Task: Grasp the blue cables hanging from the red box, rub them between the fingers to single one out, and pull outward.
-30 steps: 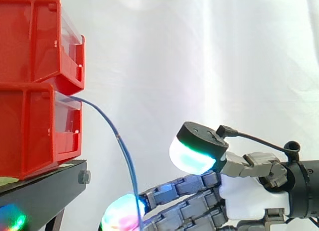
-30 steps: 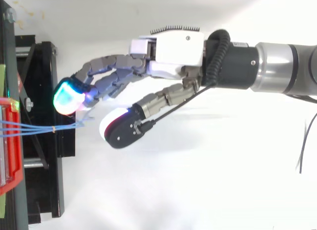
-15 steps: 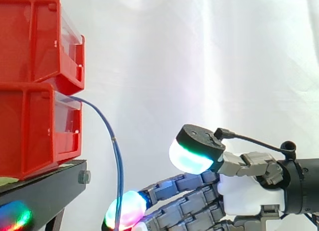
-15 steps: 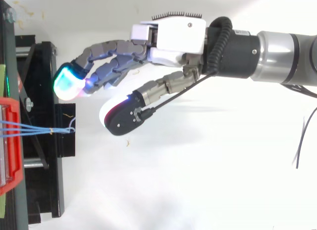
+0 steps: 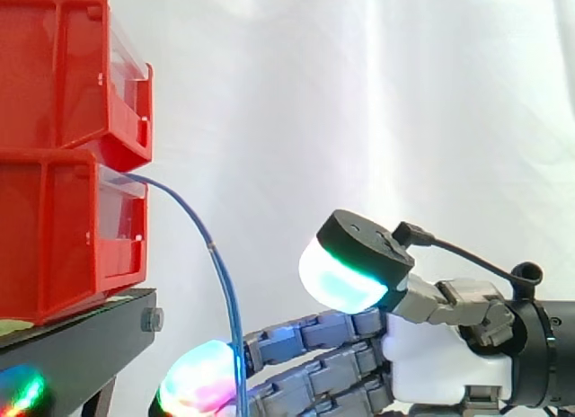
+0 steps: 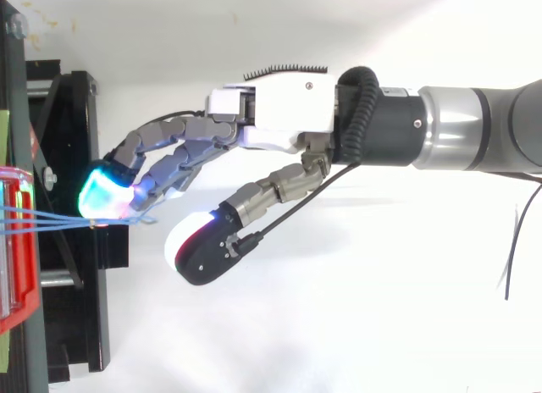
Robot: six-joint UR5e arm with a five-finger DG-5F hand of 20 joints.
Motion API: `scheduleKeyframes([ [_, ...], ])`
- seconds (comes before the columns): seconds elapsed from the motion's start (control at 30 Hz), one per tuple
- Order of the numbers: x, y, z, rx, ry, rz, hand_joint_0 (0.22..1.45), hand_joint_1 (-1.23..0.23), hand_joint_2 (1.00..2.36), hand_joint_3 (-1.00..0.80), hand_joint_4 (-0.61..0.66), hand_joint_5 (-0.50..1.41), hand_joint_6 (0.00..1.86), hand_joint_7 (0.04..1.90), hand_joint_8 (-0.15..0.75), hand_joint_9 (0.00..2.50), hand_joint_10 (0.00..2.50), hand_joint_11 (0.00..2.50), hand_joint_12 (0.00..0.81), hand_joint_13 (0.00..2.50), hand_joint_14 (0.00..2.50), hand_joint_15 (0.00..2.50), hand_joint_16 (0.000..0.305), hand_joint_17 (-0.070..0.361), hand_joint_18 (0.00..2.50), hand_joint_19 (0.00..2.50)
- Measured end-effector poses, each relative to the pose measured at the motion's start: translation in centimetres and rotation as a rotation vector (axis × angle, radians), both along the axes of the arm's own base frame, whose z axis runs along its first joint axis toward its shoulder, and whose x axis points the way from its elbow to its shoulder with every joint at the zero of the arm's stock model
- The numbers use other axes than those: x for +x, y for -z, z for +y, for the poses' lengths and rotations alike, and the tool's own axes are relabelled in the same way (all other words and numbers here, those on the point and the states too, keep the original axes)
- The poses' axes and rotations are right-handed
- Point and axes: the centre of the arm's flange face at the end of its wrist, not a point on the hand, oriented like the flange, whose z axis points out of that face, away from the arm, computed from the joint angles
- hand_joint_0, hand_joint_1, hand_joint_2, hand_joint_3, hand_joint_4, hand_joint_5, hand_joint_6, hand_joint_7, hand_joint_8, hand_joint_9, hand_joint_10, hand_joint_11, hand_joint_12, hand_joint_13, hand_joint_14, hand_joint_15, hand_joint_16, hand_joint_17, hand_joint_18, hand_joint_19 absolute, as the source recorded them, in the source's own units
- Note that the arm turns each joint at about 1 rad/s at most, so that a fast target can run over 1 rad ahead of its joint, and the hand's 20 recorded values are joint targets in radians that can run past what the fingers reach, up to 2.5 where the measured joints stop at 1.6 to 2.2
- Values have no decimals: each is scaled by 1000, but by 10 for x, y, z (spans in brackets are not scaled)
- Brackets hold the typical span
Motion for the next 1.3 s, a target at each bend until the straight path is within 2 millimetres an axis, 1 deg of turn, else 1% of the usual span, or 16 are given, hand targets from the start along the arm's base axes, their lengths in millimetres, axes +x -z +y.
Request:
scheduleKeyframes([
  [0.13, 2, 0, 4, 7, -6, -17, 535, -704, 1000, -493, 341, -124, 503, 990, 221, 489, 5, 210, 352, 582, 11, 377, 45, 101, 519, 591],
  [0.23, 3, 0, 9, 8, -10, -20, 553, -707, 1002, -467, 324, -114, 503, 1069, 218, 506, 5, 223, 346, 581, 13, 373, 44, 98, 526, 595],
  [0.5, 5, 0, 18, 9, -24, -22, 574, -713, 1008, -390, 226, -100, 500, 1301, 221, 539, 6, 270, 342, 601, 12, 389, 43, 97, 540, 606],
  [0.57, 7, -4, 19, 9, -24, -27, 576, -713, 1008, -381, 220, -101, 504, 1323, 220, 541, 6, 278, 342, 603, 12, 389, 43, 96, 544, 614],
  [0.77, 16, -21, 18, 10, -31, -42, 582, -717, 1009, -358, 199, -119, 577, 1254, 221, 552, 6, 300, 341, 613, 12, 393, 43, 96, 553, 615],
  [0.9, 18, -29, 16, 8, -35, -29, 587, -723, 1010, -345, 194, -133, 642, 1187, 226, 566, 6, 314, 342, 619, 12, 397, 42, 95, 559, 614],
  [0.97, 19, -32, 16, 8, -36, -20, 589, -723, 1009, -337, 202, -137, 673, 1150, 225, 569, 7, 319, 342, 620, 12, 398, 42, 95, 560, 614],
  [1.3, 18, -35, 12, 11, -39, 0, 594, -720, 1009, -338, 208, -143, 690, 1122, 224, 578, 7, 329, 344, 628, 12, 406, 42, 95, 569, 612],
])
